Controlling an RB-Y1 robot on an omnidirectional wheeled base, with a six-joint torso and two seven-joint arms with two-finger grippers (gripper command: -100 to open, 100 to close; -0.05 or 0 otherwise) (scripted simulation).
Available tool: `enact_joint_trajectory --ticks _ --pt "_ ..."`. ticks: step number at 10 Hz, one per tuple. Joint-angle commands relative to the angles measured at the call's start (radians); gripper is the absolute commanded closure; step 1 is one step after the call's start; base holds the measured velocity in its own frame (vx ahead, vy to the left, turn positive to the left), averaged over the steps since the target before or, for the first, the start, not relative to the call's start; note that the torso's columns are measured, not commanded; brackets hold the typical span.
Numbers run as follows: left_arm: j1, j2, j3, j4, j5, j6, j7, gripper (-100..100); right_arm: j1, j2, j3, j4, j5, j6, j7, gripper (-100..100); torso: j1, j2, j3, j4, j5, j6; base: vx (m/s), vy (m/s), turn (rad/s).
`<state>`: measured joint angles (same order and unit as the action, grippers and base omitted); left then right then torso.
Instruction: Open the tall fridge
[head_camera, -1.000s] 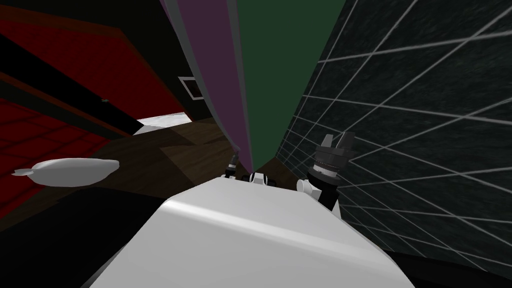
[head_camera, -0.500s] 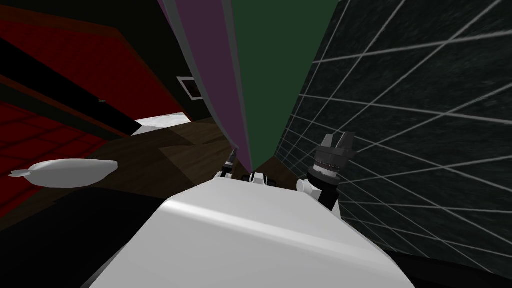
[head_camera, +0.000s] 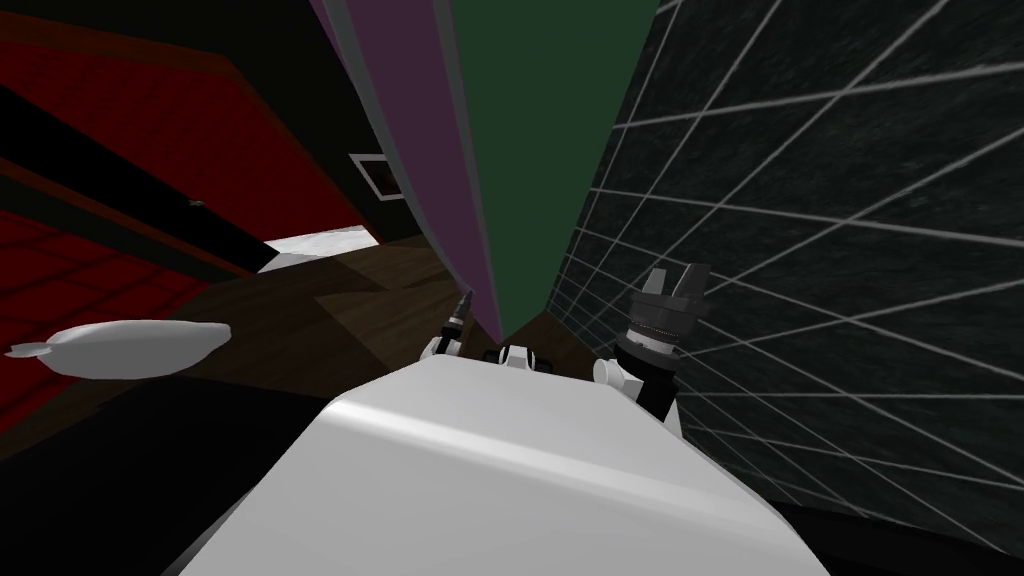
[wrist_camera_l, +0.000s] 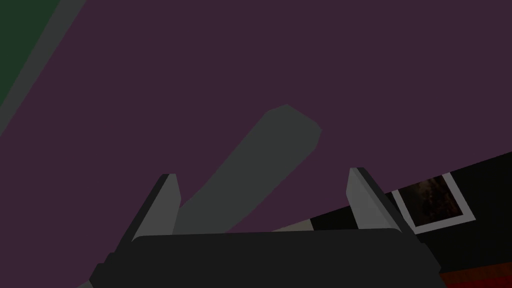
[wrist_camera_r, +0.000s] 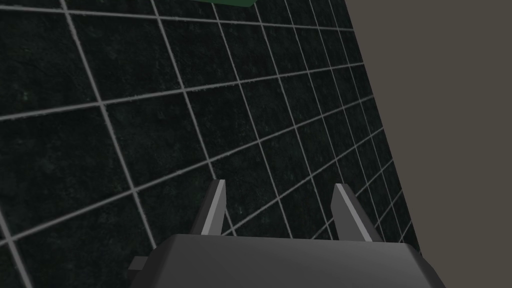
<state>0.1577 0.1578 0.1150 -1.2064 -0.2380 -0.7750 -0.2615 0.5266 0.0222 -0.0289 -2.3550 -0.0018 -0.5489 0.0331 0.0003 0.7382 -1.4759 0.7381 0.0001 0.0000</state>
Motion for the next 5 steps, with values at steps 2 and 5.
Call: enact_joint_trajectory --ticks 2,5 --pt "-0.023 0.028 0.01 -0.033 -0.005 0.084 0.013 -100 0.0 0.0 0.0 0.0 0.0 0.0 0.0 0 -0.001 0.0 0.0 0.0 0.0 0.0 -0.048 -0.039 -0.025" --pt "-0.039 0.052 0.017 -0.058 -0.009 0.144 0.021 -100 0.0 0.0 0.0 0.0 0.0 0.0 0.0 0 0.0 -0.001 0.0 0.0 0.0 0.0 -0.042 -0.029 -0.025"
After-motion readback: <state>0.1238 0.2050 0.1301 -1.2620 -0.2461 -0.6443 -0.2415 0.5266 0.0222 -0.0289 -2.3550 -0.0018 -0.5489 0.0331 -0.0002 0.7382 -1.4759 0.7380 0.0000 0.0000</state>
